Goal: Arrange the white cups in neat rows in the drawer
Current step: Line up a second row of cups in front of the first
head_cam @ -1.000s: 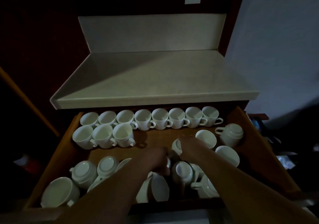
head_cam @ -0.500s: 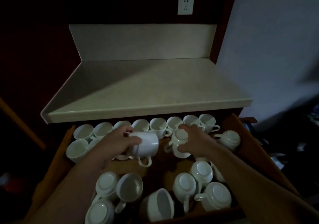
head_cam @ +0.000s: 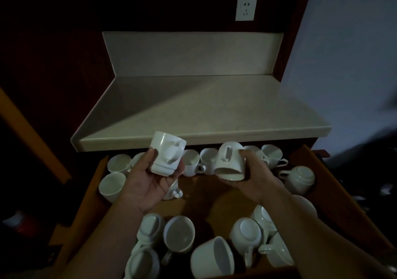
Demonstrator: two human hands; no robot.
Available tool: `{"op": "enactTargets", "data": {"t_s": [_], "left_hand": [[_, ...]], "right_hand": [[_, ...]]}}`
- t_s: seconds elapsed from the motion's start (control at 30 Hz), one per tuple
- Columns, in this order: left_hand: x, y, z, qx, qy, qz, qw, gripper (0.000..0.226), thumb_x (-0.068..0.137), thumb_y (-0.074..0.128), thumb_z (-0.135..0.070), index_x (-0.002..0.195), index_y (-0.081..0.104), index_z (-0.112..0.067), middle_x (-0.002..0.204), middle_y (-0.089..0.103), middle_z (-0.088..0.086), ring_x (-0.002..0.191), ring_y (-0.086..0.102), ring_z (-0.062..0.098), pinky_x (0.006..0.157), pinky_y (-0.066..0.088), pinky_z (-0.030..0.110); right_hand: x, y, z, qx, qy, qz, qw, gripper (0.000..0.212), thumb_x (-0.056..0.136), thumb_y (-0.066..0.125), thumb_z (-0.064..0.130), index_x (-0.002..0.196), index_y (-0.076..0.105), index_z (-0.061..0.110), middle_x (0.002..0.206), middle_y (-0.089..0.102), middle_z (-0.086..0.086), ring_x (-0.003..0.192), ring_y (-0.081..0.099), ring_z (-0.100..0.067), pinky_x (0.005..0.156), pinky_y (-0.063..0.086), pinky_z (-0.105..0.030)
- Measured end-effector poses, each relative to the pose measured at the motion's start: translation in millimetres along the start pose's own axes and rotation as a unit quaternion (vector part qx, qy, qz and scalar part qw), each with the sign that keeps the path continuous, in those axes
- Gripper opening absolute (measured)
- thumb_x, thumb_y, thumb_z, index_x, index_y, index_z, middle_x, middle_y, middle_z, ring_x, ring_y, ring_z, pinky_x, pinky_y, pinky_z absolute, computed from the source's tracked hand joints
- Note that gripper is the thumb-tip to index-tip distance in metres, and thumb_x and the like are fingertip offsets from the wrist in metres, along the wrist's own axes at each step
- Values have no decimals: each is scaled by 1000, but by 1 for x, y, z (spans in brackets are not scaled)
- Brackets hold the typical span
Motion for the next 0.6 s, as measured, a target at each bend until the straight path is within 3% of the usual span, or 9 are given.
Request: {"op": "enactTargets", "data": {"t_s": [0.07, 0.17, 0.2, 0.3, 0.37, 0.47, 0.5, 0.53, 0.6], "left_hand": [[0, -5, 2, 29, 0, -29, 999, 100, 48, 103, -28, 136, 61, -8, 136, 65, 18, 124, 62, 34, 96, 55, 49], [-5, -8, 3, 123, -4, -49, 991, 39, 74, 79, -47, 103, 81, -20, 114, 71, 6, 97, 62, 21, 70, 54, 36], [-4, -12, 0, 134, 2, -49, 990, 33, 82, 69, -45, 99, 82, -20, 113, 72, 6, 96, 63, 21, 71, 55, 35], [-4, -14, -10, 164, 25, -38, 985, 39, 86, 68, -29, 121, 70, -12, 127, 71, 14, 110, 70, 26, 92, 58, 38], [-3, -14, -12, 251, 29, -20, 967, 59, 74, 81, -17, 130, 62, -13, 131, 68, 18, 112, 69, 32, 87, 61, 44], [2, -23, -4, 383, -1, -32, 923, 95, 48, 88, -16, 135, 57, -39, 132, 63, 7, 117, 64, 34, 84, 59, 47], [3, -22, 0, 422, -6, -23, 907, 99, 46, 88, -16, 135, 55, -44, 132, 61, 4, 115, 64, 31, 82, 60, 46], [5, -18, 5, 460, -5, -5, 888, 98, 48, 88, -14, 134, 54, -45, 130, 60, 4, 111, 66, 27, 79, 60, 45], [9, -11, 11, 536, 12, 14, 844, 87, 55, 88, -10, 127, 57, -47, 122, 63, 3, 101, 69, 17, 74, 62, 43]], "right_hand": [[-4, 6, -6, 30, 8, 6, 999, 43, 95, 64, 32, 128, 63, 4, 120, 72, -27, 112, 68, -44, 92, 55, -58], [-7, 11, -17, 70, 29, 24, 997, 52, 100, 56, 44, 134, 61, 6, 120, 71, -24, 104, 69, -40, 87, 55, -53], [-8, 13, -21, 77, 37, 33, 996, 54, 100, 52, 47, 134, 61, 6, 119, 71, -24, 101, 68, -39, 87, 54, -53], [-10, 16, -27, 77, 44, 51, 995, 54, 98, 53, 44, 130, 61, 1, 118, 70, -29, 100, 67, -41, 90, 53, -55], [-10, 18, -27, 44, 44, 60, 996, 51, 93, 58, 33, 130, 59, -2, 121, 69, -31, 104, 67, -43, 95, 52, -57], [-3, 15, -27, -97, 54, 53, 992, 42, 96, 61, 20, 134, 55, 3, 125, 69, -26, 109, 69, -42, 95, 54, -60], [1, 11, -24, -180, 45, 39, 982, 49, 94, 68, 18, 138, 50, 9, 126, 68, -23, 108, 70, -40, 92, 57, -60], [5, 5, -20, -280, 29, 20, 959, 61, 88, 76, 20, 141, 46, 17, 127, 66, -18, 105, 72, -38, 89, 60, -58], [10, -1, -9, -483, -3, -12, 876, 78, 72, 87, 34, 135, 42, 30, 123, 65, -9, 97, 75, -30, 84, 63, -51]]}}
Point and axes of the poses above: each hand's wrist, its own x-axis towards the middle knuckle, its own y-axis out of the palm, z = x × y, the point moved 9 cm from there along x, towards the middle knuckle
